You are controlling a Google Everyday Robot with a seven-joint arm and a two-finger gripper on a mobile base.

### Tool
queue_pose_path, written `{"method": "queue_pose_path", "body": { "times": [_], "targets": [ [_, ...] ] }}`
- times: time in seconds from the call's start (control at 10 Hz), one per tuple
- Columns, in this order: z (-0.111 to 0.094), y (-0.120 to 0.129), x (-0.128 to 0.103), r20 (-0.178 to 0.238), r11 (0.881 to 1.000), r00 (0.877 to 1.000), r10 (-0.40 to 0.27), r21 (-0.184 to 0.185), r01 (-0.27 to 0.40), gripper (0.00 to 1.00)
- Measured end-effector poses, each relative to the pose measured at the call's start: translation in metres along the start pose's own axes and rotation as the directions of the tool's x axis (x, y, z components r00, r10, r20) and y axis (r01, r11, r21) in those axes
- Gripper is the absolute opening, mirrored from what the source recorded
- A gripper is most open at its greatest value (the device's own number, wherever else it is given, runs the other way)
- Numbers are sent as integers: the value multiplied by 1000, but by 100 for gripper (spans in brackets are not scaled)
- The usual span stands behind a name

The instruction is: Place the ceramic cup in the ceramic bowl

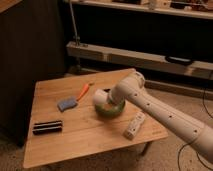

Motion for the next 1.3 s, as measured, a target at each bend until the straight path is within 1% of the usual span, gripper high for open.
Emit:
{"method": "queue_pose_path", "body": {
  "times": [0.1, 0.4, 0.5, 0.7, 0.8, 1.0, 1.3],
  "targets": [
    [-1, 2, 0, -2, 1000, 1000, 2, 0, -2, 4],
    [-5, 8, 3, 11, 1000, 1000, 9, 4, -9, 38],
    [-6, 11, 4, 15, 1000, 1000, 16, 6, -16, 47],
    [-10, 18, 2, 26, 999, 999, 37, 10, -37, 65],
    [-9, 20, 4, 35, 999, 998, 44, 23, -45, 70],
    [0, 20, 0, 39, 997, 997, 64, 45, -66, 70],
    [11, 18, -4, 42, 993, 994, 101, 58, -104, 70]
  ]
}}
